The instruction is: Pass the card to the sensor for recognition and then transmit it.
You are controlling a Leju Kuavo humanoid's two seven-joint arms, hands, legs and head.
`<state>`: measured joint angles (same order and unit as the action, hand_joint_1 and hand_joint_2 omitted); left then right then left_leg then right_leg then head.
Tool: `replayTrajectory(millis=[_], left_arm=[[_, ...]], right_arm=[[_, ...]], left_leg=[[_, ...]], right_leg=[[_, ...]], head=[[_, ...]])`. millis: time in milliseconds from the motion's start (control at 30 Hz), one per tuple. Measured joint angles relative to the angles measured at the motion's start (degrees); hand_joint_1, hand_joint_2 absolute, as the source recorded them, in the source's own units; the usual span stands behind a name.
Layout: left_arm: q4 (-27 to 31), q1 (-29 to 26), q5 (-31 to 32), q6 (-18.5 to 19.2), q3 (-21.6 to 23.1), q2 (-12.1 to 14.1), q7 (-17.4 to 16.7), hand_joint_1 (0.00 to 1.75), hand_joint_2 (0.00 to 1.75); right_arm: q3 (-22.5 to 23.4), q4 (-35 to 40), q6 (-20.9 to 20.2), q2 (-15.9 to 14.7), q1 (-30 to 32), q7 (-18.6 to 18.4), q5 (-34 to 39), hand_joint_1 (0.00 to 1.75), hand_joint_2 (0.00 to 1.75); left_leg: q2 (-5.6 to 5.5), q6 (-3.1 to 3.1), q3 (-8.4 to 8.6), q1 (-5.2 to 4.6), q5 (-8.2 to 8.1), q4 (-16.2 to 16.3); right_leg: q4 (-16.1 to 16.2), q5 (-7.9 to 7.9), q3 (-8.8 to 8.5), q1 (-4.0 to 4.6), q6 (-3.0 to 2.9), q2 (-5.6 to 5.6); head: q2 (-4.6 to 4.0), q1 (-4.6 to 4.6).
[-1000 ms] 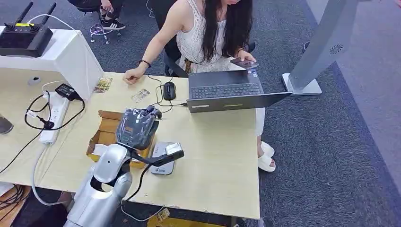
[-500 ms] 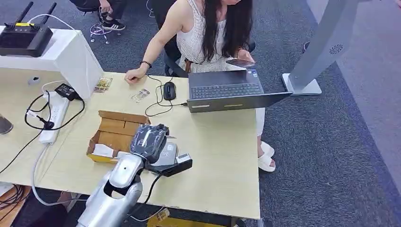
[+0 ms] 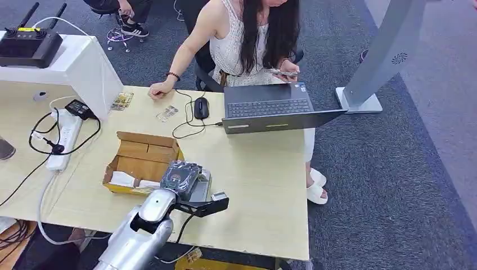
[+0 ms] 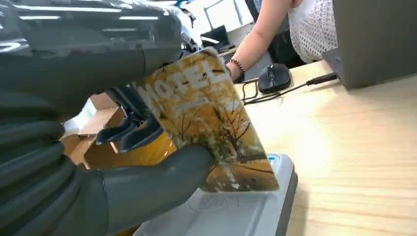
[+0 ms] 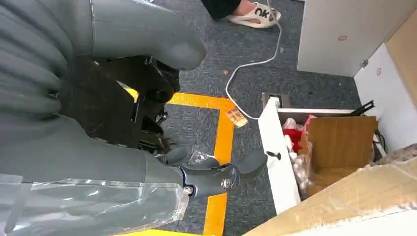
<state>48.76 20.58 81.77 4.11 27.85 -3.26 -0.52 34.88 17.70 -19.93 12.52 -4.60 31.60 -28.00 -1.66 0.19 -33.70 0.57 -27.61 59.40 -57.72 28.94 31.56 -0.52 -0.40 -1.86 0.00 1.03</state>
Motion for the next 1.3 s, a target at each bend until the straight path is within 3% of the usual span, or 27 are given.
replayTrajectory(millis=[133, 267, 500, 633, 733, 833, 1000, 1300], left_arm=[[-2.7, 2.1, -1.5, 1.4, 0.7, 0.0, 1.2, 1.75, 1.75], [-2.3, 2.6, -3.8, -2.6, 0.7, 0.2, 1.8, 1.75, 1.75], [10.3, 5.4, -4.6, -10.2, -0.3, 1.1, -0.8, 1.75, 1.75], [16.0, 9.2, -3.0, -11.9, -2.6, 2.1, -1.9, 1.75, 1.75], [16.9, 13.2, -0.7, -11.2, -4.4, 2.6, -3.7, 1.75, 1.75], [14.9, 18.4, 2.2, -10.6, -5.2, 4.2, -4.1, 1.75, 1.75], [5.2, 25.1, 3.3, -12.8, -7.4, 6.8, -3.9, 1.75, 1.75], [-3.6, 26.9, 2.9, -13.7, -10.4, 8.4, -3.5, 1.75, 1.75]], right_arm=[[-0.4, 0.0, 0.5, 0.0, -0.1, -0.3, 0.4, 0.00, 1.75], [-0.7, -0.1, 0.4, 0.0, 0.1, 0.4, 1.0, 0.00, 1.75], [-1.1, 0.0, 0.0, 0.0, 0.9, 2.0, 1.1, 0.00, 1.75], [-1.6, 0.0, -0.4, 0.0, 1.0, 2.1, 1.0, 0.00, 1.75], [-2.2, 0.1, -0.4, 0.0, 0.9, 1.5, 1.1, 0.00, 1.75], [-2.8, 0.0, -0.4, 0.0, 0.8, 1.1, 1.4, 0.00, 1.75], [-4.1, 0.0, -0.4, 0.0, 0.8, 0.9, 2.5, 0.00, 1.75], [-5.2, 0.0, -0.3, -0.2, 0.9, 0.6, 3.2, 0.00, 1.75]], left_leg=[[-0.03, 0.00, 0.07, 0.00, 0.00, 0.0], [-0.02, 0.03, 0.07, 0.00, 0.05, 0.0], [-0.04, 0.05, -0.02, 0.00, 0.07, 0.0], [-0.04, 0.05, -0.01, 0.00, 0.07, 0.0], [-0.05, 0.09, -0.01, 0.01, 0.13, 0.0], [-0.04, 0.04, -0.01, 0.02, 0.16, 0.0], [0.04, -0.02, 0.01, 0.03, 0.21, 0.0], [0.04, -0.06, -0.02, 0.05, 0.23, 0.0]], right_leg=[[0.0, 0.00, -0.10, 0.00, 0.00, 0.06], [0.0, -0.03, -0.06, 0.00, 0.00, 0.05], [0.0, -0.05, -0.04, 0.00, 0.01, 0.07], [0.0, -0.05, -0.04, 0.01, 0.01, 0.06], [0.0, -0.08, -0.04, 0.02, 0.00, 0.09], [-0.1, -0.12, -0.04, 0.04, -0.03, 0.07], [-0.1, -0.21, 0.01, 0.05, -0.09, -0.06], [-0.1, -0.22, 0.04, 0.08, -0.09, -0.07]], head=[[0.00, -0.02], [0.00, 0.00], [0.00, -0.02], [0.00, -0.02], [0.00, -0.02], [0.00, -0.04], [0.00, 0.00], [0.00, -0.02]])
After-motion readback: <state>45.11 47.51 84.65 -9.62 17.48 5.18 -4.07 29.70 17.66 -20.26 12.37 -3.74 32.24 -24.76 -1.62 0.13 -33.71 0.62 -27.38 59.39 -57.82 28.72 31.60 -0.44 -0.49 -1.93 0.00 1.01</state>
